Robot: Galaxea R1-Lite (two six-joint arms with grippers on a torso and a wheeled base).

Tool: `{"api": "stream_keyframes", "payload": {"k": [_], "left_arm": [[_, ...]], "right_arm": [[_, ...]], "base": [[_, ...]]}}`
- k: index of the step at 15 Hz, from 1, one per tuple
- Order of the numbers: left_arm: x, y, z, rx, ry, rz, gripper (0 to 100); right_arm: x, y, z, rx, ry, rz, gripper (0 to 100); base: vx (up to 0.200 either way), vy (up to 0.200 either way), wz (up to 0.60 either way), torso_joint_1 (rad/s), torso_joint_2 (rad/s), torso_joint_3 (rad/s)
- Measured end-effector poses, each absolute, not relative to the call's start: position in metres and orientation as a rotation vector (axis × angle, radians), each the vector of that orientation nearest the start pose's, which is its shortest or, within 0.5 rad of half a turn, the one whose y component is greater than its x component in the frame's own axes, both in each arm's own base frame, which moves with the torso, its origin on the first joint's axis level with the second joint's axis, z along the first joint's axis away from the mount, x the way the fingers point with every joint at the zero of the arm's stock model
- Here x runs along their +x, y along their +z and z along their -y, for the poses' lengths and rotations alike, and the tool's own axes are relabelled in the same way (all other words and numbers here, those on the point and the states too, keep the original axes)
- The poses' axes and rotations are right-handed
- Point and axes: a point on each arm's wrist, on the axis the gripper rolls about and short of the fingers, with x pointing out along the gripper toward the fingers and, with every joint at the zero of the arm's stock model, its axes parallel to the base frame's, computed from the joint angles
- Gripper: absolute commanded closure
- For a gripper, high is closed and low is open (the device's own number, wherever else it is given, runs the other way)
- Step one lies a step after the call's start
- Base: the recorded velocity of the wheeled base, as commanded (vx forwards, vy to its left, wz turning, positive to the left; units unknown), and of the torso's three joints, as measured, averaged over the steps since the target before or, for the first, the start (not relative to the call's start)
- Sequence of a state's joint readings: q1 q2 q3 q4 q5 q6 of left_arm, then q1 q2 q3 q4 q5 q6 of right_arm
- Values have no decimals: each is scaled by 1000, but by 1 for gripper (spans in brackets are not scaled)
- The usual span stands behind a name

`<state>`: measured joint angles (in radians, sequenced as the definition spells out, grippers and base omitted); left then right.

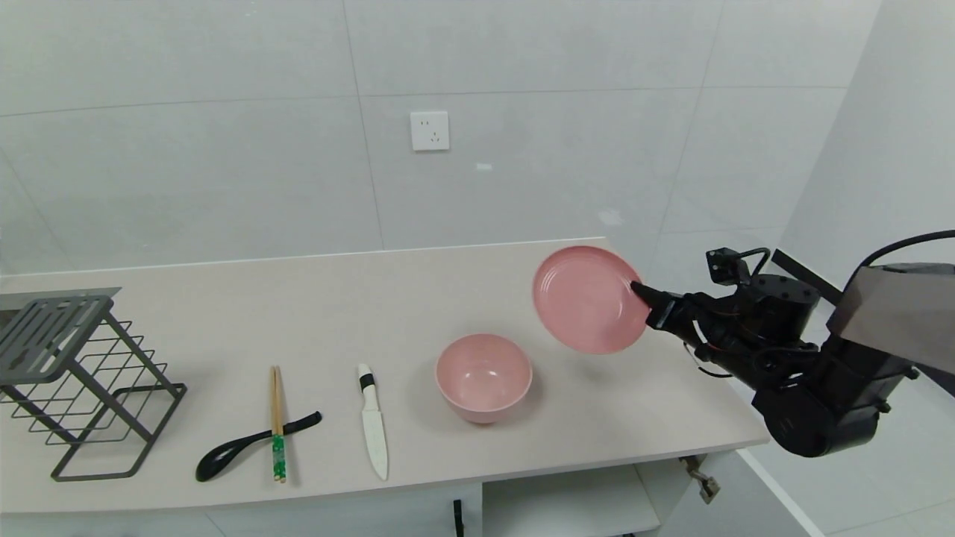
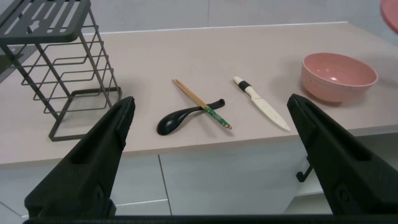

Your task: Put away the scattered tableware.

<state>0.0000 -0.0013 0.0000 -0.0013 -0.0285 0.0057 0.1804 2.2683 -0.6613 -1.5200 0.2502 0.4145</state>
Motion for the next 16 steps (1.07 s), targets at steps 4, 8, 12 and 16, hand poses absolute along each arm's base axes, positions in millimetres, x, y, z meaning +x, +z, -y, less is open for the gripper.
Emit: {"api": "stream_keyframes", "payload": {"k": [4, 8, 12, 16], "left_arm": [[-23, 76, 1, 2, -33, 3, 0], [-23, 76, 1, -7, -39, 6, 0], [-23, 76, 1, -12, -40, 4, 0], [-23, 76, 1, -2, -42, 2, 0]], "right_arm": [[328, 66, -62, 405, 401, -143, 100], [292, 121, -61, 365, 445, 0, 100], [258, 162, -50, 324, 453, 139, 100], [253, 165, -47, 287, 443, 157, 100]], "base": [[0, 0, 0, 0, 0, 0], [0, 0, 0, 0, 0, 0], [0, 0, 0, 0, 0, 0], [0, 0, 0, 0, 0, 0]]}}
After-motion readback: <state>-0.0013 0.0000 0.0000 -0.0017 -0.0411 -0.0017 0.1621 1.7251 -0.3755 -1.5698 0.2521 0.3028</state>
